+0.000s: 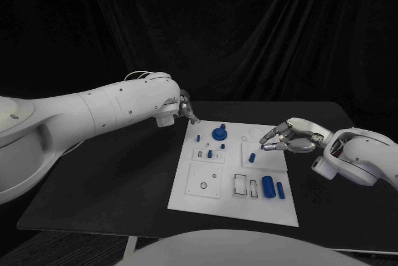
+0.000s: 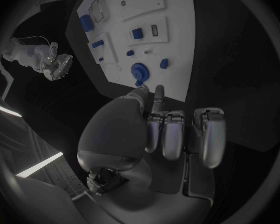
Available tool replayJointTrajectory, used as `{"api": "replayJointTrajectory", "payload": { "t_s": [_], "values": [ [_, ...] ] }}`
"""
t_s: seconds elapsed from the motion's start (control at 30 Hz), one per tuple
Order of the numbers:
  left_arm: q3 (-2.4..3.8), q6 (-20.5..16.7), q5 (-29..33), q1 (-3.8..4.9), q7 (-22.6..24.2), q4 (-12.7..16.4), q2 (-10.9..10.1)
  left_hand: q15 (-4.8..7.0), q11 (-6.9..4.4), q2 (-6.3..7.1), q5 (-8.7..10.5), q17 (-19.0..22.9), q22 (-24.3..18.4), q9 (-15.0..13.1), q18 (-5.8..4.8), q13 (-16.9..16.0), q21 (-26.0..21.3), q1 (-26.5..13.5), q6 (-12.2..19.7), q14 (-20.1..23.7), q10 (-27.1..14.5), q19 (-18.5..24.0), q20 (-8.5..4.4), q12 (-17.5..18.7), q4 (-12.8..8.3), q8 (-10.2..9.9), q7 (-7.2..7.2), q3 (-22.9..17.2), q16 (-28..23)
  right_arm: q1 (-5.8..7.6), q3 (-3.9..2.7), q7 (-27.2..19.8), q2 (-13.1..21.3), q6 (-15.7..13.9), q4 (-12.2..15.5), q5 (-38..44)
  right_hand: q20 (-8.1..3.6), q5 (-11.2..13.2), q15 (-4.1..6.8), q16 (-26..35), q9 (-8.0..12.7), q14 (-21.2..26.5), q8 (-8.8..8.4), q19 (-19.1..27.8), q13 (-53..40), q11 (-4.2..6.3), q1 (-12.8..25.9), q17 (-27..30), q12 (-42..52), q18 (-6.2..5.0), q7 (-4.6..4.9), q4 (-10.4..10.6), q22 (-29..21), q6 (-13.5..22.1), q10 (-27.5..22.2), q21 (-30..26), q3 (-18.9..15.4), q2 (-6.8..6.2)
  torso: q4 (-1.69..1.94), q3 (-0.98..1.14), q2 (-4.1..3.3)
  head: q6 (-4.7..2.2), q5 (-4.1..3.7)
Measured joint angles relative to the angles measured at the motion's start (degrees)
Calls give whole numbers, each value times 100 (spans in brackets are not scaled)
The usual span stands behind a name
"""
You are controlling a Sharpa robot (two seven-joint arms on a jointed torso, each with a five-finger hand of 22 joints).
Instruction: Assemble the parts on the task board
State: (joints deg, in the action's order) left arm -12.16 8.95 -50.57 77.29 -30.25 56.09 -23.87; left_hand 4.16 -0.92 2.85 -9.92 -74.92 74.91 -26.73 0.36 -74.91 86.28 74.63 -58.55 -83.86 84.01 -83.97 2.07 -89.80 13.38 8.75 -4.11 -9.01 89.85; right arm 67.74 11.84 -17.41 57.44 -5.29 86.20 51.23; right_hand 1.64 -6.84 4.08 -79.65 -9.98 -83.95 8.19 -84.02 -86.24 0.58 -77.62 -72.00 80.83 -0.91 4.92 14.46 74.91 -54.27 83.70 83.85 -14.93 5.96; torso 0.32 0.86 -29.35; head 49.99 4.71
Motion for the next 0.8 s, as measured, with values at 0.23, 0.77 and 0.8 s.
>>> {"api": "replayJointTrajectory", "payload": {
  "t_s": [0.23,0.77,0.8],
  "values": [
    [1,249,-155,-75,-152,-391,310,-18,40,37,96,0,0,72,-1,0,-22,-76,0,-18,-1,-13,12,0,23,-26,0,104,0,0,0,1,-35,7,-7,0,0,0,-7,0,0,5,0,0,0,-8,-1,0,4,0,0,0,-1,0,-8,0,0,1,1,-1,-1,0,-1],
    [3,575,-531,-216,-460,-752,628,-18,40,-38,-33,0,0,234,0,0,-52,-222,-43,-18,-1,-2,39,0,6,-123,-42,232,0,0,0,3,-65,31,-38,0,0,0,-19,0,0,8,0,0,0,-17,-7,-1,-17,0,0,0,-1,0,-17,0,0,8,-5,0,-2,0,30],
    [3,589,-543,-231,-468,-791,653,-18,40,-59,-96,0,0,247,-1,0,-52,-201,-43,-19,-1,-2,39,0,-16,-132,-43,223,0,0,0,3,-67,34,-39,0,0,0,-14,0,0,3,0,0,0,-17,-8,-1,-17,1,0,0,-1,0,-17,0,0,8,-5,0,-1,0,30]
  ]
}}
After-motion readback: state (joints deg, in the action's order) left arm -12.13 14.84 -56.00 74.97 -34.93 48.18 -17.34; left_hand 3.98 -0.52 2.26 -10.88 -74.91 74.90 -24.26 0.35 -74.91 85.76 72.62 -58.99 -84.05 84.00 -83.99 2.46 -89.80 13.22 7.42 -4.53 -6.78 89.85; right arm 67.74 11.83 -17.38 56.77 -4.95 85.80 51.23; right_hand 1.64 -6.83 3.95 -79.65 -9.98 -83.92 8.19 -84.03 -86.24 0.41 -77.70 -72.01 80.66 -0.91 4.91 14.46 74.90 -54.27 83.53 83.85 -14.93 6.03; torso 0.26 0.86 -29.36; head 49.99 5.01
